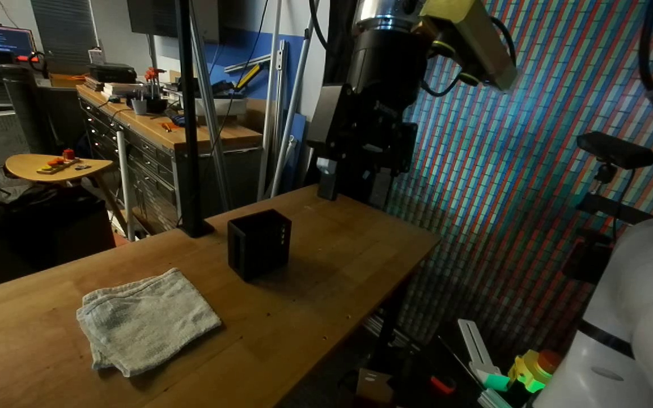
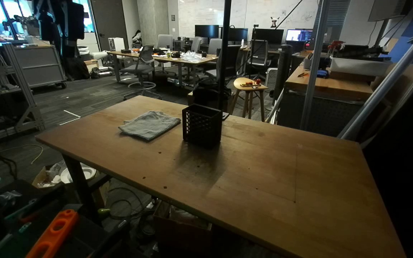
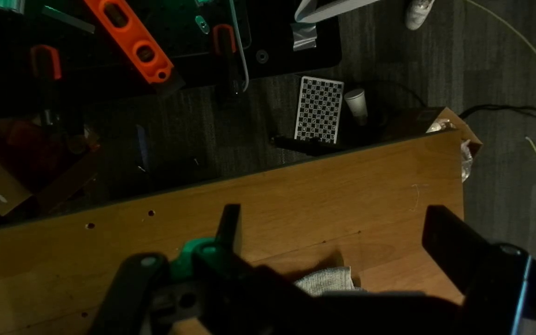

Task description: Put the white towel inside the black box

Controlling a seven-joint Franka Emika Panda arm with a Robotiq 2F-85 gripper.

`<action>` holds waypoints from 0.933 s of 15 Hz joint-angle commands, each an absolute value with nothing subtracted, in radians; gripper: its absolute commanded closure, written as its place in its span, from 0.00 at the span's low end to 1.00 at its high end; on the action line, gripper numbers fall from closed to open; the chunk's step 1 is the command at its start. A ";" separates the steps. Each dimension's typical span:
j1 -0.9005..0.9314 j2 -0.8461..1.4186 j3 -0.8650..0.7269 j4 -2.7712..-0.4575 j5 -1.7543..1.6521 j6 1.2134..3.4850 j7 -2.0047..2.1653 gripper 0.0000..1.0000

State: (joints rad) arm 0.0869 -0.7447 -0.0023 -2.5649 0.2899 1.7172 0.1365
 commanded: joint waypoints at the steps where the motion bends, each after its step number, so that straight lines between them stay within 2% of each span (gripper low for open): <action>1: 0.062 -0.744 0.017 -2.562 0.301 1.711 0.124 0.00; 6: 0.067 -0.722 0.025 -2.548 0.300 1.717 0.122 0.00; 14: 0.136 -0.386 0.163 -2.312 0.268 1.835 0.106 0.00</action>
